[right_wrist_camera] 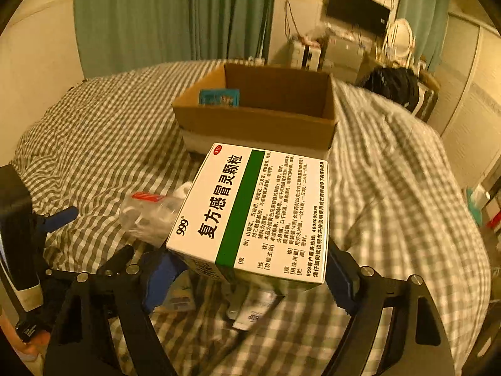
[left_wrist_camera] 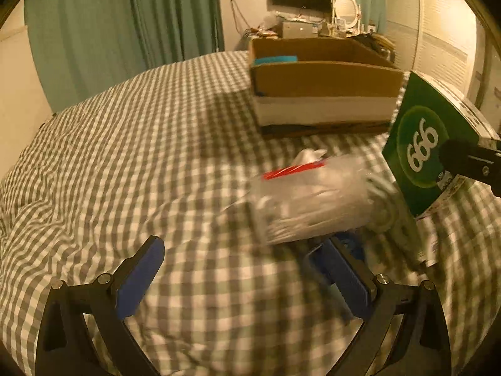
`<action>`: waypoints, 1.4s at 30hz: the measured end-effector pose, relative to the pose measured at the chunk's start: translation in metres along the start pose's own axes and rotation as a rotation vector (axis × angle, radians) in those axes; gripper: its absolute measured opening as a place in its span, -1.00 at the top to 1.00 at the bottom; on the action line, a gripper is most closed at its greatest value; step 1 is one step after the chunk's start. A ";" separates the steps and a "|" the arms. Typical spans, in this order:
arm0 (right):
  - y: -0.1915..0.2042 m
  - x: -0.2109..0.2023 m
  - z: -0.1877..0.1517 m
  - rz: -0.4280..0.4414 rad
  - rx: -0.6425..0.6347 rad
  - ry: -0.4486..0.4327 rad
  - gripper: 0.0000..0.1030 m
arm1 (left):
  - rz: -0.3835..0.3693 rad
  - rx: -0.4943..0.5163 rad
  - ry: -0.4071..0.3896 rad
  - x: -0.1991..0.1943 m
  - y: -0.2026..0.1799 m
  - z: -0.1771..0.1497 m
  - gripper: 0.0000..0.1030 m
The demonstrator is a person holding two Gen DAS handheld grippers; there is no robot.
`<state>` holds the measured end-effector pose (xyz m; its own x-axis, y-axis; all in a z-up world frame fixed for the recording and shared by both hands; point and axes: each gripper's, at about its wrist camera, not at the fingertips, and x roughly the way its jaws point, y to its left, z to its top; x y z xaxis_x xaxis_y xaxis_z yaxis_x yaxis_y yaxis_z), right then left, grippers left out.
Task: Organize objects
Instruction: 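Grasp the cotton swab jar with the left gripper while the right grasps the medicine box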
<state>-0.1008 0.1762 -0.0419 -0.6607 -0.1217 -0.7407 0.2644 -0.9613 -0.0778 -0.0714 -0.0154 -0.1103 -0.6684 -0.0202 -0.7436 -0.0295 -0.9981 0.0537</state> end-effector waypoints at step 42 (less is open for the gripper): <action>-0.026 -0.037 -0.007 -0.038 -0.017 -0.127 -0.59 | -0.119 -0.030 -0.023 -0.017 -0.014 0.035 -0.81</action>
<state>-0.0787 0.2078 -0.0175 -0.7542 -0.1164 -0.6462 0.2483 -0.9616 -0.1167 -0.0861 0.0013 -0.0754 -0.6787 0.0994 -0.7277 -0.0874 -0.9947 -0.0544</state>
